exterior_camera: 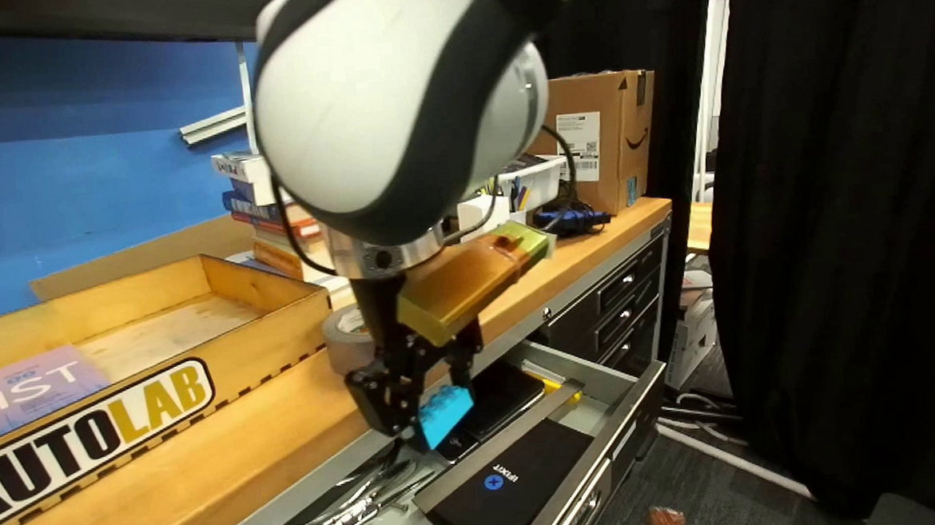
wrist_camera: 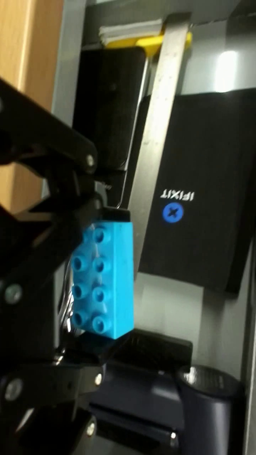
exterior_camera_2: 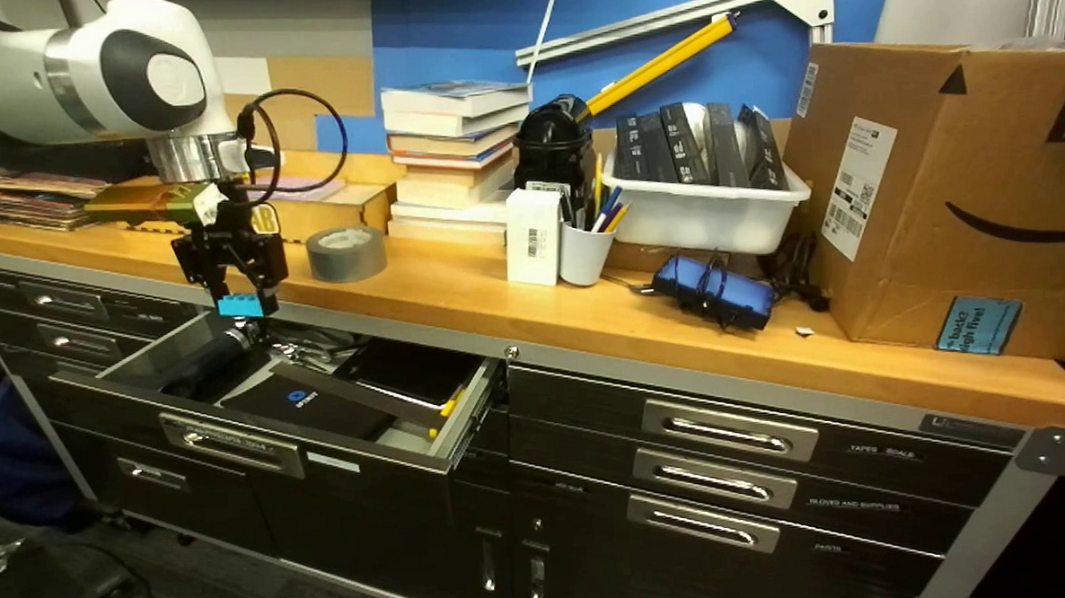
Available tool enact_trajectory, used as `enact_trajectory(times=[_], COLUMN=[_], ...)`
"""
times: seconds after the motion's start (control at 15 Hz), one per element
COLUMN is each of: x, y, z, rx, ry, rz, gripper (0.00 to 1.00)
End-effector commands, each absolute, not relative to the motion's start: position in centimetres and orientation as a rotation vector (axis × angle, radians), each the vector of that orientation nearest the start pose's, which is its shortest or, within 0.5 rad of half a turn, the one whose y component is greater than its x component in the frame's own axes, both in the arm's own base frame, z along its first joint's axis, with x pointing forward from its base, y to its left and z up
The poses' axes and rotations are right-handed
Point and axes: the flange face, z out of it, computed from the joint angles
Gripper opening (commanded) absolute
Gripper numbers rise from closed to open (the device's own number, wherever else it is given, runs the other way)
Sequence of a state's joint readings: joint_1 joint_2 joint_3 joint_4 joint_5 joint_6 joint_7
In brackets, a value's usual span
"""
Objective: Pick up the blue object from the counter and put it in the open drawer and close it
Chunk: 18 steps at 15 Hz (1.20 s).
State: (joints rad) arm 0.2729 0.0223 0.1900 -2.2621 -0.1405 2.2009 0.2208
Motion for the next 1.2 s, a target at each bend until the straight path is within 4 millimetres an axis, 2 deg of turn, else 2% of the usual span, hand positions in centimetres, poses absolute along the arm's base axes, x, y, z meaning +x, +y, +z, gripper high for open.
enact_trajectory(times=[0.0, 0.07, 0.13, 0.2, 0.47, 0.73, 0.87, 1.13], x=[44.4, 44.5, 44.5, 44.3, 42.6, 41.4, 41.1, 40.8], y=[16.4, 15.2, 14.0, 13.0, 8.3, 3.7, 2.4, 2.4], z=[34.7, 34.4, 34.2, 34.1, 33.1, 29.9, 28.3, 23.4], rx=[-3.21, -3.203, -3.199, -3.193, -3.183, -3.126, -3.115, -3.15], ry=[-0.366, -0.34, -0.321, -0.314, -0.281, -0.289, -0.301, -0.312], rz=[-0.072, -0.091, -0.102, -0.095, 0.136, 0.531, 0.649, 0.772], gripper=[0.46, 0.93, 0.94, 1.0, 1.0, 1.0, 1.0, 1.0])
